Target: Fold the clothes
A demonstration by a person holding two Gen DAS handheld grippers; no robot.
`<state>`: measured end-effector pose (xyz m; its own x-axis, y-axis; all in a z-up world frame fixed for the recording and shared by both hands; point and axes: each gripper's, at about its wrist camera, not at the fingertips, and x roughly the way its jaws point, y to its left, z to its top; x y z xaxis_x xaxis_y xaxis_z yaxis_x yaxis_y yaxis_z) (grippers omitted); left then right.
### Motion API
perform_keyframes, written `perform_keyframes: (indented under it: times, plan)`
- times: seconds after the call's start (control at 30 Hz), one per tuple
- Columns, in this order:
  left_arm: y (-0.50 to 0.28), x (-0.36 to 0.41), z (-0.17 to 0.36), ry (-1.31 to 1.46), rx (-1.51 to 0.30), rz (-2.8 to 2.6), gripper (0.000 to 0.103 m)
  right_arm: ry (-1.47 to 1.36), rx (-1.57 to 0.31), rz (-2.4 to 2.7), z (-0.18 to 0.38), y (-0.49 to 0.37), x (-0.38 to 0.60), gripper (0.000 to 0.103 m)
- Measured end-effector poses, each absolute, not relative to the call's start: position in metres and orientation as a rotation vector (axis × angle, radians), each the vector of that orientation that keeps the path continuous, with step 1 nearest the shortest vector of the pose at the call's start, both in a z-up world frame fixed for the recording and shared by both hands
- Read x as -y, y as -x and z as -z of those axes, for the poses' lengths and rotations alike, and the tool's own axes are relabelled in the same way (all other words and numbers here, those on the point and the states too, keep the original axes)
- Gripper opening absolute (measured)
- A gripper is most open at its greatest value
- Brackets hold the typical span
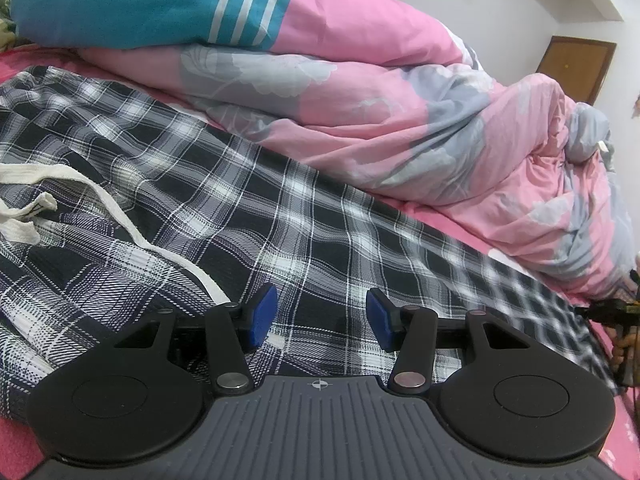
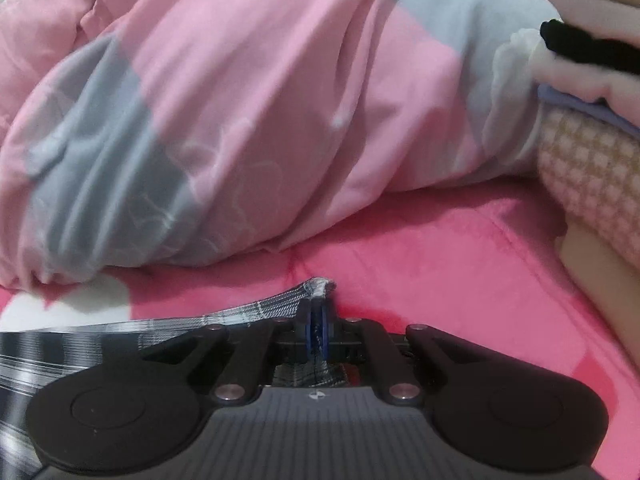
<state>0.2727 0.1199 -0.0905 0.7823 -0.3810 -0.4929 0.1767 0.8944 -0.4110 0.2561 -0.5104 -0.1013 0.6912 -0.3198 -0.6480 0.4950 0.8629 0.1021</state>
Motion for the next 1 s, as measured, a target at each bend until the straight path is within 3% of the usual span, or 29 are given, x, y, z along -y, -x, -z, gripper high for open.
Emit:
perform_keyframes:
  times: [0.07,0.1,0.13,0.17,0.37,0.6,0.7,0.83,1.0]
  plan:
    - [-0.273,-0.120,0.090,0.356,-0.602,0.307,0.049,-0.319,-0.652,0.507,0.095,-0.252,0.517,0.008]
    - [-0.272,-0.119,0.090,0.355,-0.602,0.307,0.049,-0.342,-0.645,0.536,0.091,-0.249,0.521,0.012]
    - [-0.273,-0.120,0.091,0.355,-0.602,0.307,0.049,-0.365,-0.638,0.565,0.086,-0.246,0.524,0.023]
    - [-0.273,-0.120,0.091,0.355,-0.602,0.306,0.049,-0.374,-0.630,0.574,0.080,-0.244,0.523,0.024]
    - [-0.273,-0.119,0.090,0.354,-0.604,0.305,0.049,-0.218,-0.630,0.302,0.032,-0.248,0.440,0.024]
    - [-0.274,-0.120,0.091,0.362,-0.602,0.311,0.050,-0.007,-0.854,-0.286,0.067,-0.330,0.269,0.021]
    - [-0.274,-0.121,0.091,0.369,-0.603,0.315,0.050,0.018,-0.859,-0.066,0.077,-0.352,0.294,0.020]
    - [-0.274,-0.121,0.090,0.365,-0.605,0.315,0.050,-0.121,-0.840,0.339,0.061,-0.320,0.399,0.023]
    - [-0.274,-0.120,0.091,0.360,-0.605,0.313,0.050,-0.103,-0.821,0.138,0.048,-0.238,0.406,0.022]
